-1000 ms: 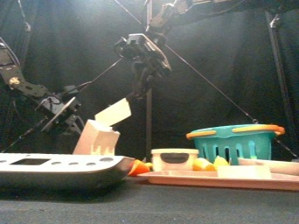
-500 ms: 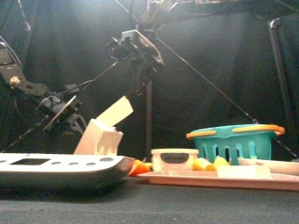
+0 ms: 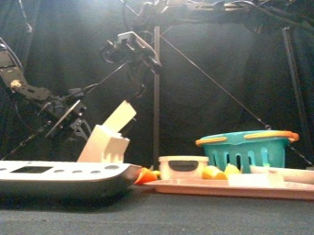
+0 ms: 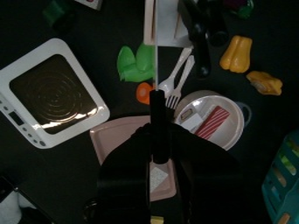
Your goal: Place cleaver in knife holder
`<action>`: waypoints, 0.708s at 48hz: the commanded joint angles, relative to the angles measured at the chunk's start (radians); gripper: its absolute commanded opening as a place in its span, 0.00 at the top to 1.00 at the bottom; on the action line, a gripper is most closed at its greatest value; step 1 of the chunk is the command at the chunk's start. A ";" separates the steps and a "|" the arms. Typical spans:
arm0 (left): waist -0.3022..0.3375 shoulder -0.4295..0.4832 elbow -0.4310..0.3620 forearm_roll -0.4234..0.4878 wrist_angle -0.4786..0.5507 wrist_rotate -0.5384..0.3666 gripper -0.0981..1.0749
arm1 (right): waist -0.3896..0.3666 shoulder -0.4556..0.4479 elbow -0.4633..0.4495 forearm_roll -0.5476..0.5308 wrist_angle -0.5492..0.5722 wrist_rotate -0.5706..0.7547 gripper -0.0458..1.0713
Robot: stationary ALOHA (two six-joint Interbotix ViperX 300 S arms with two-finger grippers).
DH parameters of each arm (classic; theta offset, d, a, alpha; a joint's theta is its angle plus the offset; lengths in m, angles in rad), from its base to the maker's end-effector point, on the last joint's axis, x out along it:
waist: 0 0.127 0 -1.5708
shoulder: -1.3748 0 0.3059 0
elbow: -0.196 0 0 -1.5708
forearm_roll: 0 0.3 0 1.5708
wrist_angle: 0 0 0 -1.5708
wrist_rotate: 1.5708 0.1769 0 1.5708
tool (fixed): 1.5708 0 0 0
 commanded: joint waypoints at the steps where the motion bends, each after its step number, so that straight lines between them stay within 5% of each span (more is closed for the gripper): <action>1: -0.005 -0.002 -0.023 0.000 -0.003 0.002 0.54 | -0.014 0.002 -0.083 -0.003 0.017 -0.003 0.58; 23: -0.005 -0.002 -0.023 0.000 -0.003 0.000 0.54 | -0.018 0.110 -0.288 -0.026 0.026 -0.063 0.56; 34: -0.005 -0.002 -0.018 0.000 -0.003 0.000 0.54 | -0.018 0.144 -0.362 -0.038 0.026 -0.071 0.44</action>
